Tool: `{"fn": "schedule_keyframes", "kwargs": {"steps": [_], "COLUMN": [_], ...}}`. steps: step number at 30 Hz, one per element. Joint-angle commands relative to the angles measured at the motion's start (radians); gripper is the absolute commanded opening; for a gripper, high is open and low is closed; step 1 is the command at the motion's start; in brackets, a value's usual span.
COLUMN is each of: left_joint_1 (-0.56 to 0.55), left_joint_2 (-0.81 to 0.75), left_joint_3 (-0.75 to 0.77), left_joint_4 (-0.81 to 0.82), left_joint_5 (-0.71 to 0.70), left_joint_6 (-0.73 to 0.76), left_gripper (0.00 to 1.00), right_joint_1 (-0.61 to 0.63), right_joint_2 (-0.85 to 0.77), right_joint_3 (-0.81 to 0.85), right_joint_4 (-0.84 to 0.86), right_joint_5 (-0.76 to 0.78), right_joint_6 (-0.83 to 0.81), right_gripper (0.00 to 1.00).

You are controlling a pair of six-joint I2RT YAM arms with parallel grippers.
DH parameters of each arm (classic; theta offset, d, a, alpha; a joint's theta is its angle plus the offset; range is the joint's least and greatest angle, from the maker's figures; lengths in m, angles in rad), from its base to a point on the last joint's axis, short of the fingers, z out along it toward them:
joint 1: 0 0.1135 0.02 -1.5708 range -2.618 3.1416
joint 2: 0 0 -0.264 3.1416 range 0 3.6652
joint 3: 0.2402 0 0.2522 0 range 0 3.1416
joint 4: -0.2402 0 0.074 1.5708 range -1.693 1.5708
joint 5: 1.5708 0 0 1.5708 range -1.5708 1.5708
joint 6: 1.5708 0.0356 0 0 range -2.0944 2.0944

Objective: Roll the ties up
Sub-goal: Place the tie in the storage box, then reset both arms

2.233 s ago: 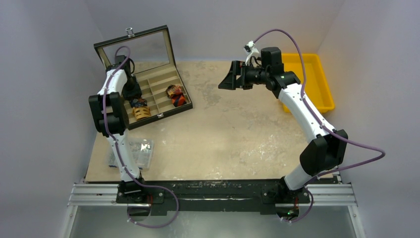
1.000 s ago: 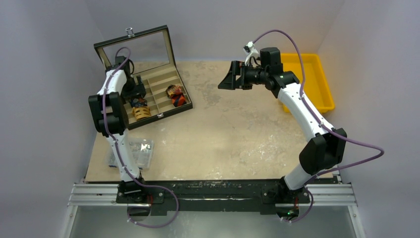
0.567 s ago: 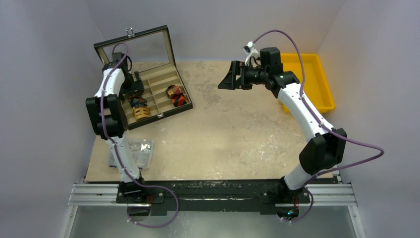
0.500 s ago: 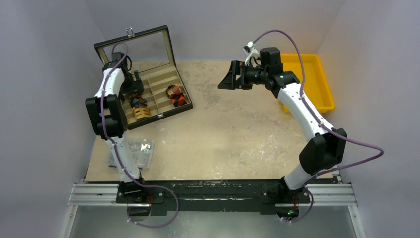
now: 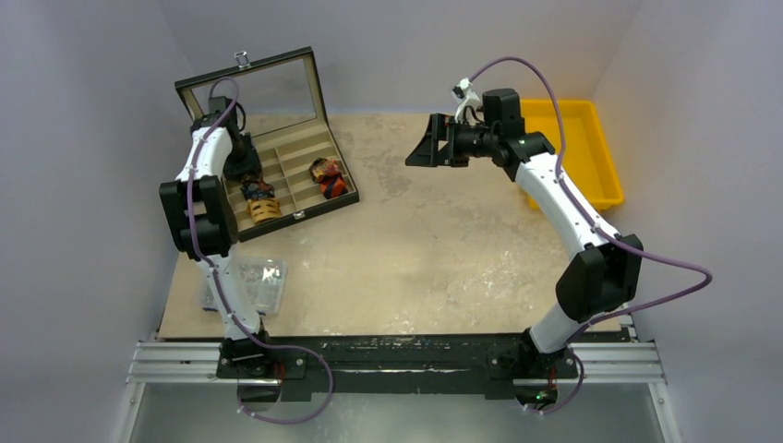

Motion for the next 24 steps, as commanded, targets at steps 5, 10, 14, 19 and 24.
{"fn": "schedule_keyframes", "kwargs": {"steps": [5,10,14,19,24], "left_joint_1": [0.032,0.037,0.036,0.037,0.034], "left_joint_2": [0.056,0.064,0.063,-0.005,-0.070], "left_joint_3": [0.005,0.006,0.011,-0.028,-0.025], "left_joint_4": [-0.046,-0.043,-0.050,0.004,0.010], "left_joint_5": [0.038,0.043,0.052,0.049,0.050], "left_joint_6": [-0.041,-0.035,-0.030,-0.011,0.001], "left_gripper": [0.45,0.44,0.50,0.86,0.95], "right_joint_1": [0.002,0.002,0.001,0.001,0.002], "right_joint_2": [-0.001,0.001,0.008,0.008,0.006], "right_joint_3": [0.035,0.039,0.049,0.040,0.038], "right_joint_4": [0.026,0.022,0.022,0.024,0.025], "right_joint_5": [-0.019,-0.019,-0.020,-0.018,-0.012], "right_joint_6": [-0.006,-0.010,-0.010,-0.009,-0.017], "right_gripper": [0.98,0.98,0.98,0.98,0.98]}}
